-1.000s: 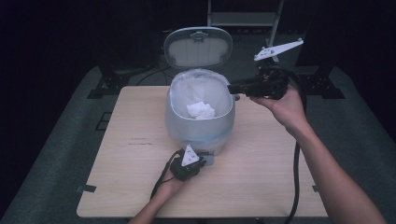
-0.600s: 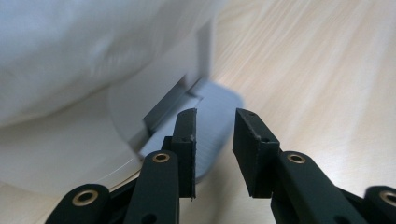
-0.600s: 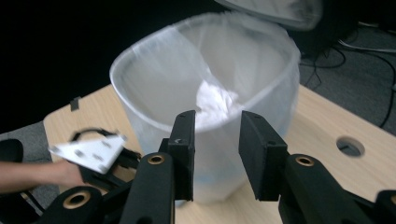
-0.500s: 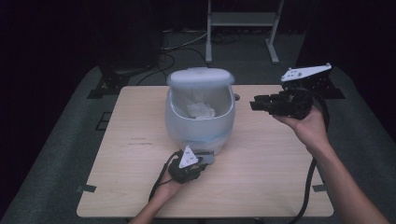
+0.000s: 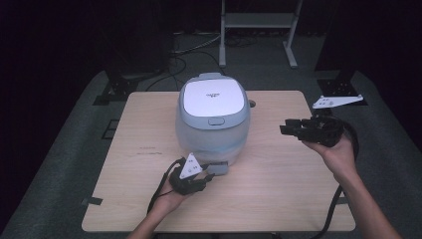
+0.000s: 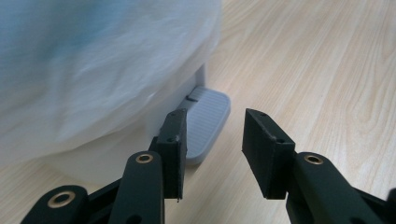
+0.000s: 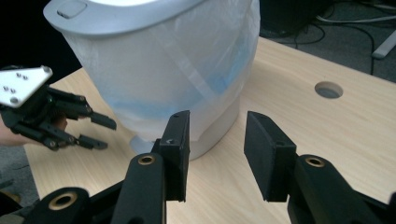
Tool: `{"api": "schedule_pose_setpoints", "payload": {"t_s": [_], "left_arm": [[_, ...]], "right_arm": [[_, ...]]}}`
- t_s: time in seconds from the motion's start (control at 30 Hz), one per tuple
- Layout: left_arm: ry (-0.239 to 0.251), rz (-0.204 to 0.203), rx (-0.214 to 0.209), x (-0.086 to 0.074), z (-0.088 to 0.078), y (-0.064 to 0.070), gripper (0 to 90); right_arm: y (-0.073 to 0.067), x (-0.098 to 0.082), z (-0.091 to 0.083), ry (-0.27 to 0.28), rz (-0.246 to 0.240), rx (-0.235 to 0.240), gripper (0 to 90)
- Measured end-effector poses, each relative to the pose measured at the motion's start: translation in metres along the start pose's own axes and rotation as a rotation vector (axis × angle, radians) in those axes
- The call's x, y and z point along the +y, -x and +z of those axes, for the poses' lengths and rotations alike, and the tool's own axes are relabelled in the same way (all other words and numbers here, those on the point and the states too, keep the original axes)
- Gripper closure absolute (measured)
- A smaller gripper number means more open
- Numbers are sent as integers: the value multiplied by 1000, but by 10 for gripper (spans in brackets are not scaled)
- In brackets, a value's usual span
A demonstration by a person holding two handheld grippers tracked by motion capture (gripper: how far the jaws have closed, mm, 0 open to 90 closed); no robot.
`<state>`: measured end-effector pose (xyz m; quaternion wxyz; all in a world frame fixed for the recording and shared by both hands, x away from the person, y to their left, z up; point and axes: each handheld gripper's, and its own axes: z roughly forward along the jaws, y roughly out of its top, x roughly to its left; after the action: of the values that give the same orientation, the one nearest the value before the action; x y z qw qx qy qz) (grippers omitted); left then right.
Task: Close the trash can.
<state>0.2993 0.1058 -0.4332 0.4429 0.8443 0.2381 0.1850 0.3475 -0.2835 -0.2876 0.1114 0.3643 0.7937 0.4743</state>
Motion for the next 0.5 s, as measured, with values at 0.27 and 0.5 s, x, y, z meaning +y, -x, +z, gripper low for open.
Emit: {"api": "schedule_pose_setpoints", "payload": {"t_s": [0.27, 0.5], "left_arm": [[-3, -36, 39, -10, -14, -12, 518], [2, -64, 77, -13, -31, -26, 395]], "right_arm": [[7, -20, 1, 0, 26, -14, 575], [8, -41, 5, -12, 41, -21, 533]]}}
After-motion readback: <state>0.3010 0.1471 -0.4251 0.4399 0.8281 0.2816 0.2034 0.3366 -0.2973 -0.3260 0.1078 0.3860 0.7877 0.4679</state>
